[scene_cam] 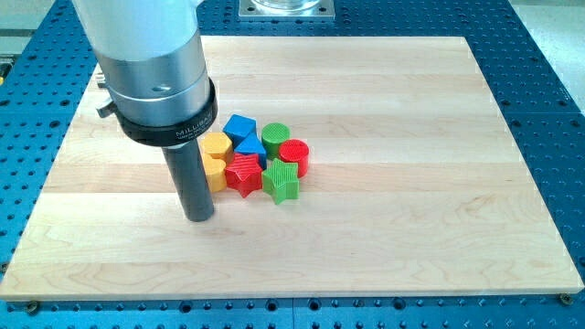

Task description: Push heart into hexagon

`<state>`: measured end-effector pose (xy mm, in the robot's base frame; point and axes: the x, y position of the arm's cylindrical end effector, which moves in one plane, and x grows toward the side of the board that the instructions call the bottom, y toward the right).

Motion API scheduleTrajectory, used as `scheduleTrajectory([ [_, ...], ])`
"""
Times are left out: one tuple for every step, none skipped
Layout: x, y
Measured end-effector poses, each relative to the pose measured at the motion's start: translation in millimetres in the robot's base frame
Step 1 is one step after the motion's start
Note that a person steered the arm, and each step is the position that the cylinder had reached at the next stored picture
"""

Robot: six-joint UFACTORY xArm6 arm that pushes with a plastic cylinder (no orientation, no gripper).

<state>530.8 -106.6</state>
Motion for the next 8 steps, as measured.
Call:
scheduleTrajectory([
  [0.8,0.0],
  [1.9,0.0],
  [5.3,0.0],
  [5.4,0.0],
  [5.4,0.0],
  [5.4,-2.1],
  [-1.2,-6.9],
  [-16.1,-4.4],
])
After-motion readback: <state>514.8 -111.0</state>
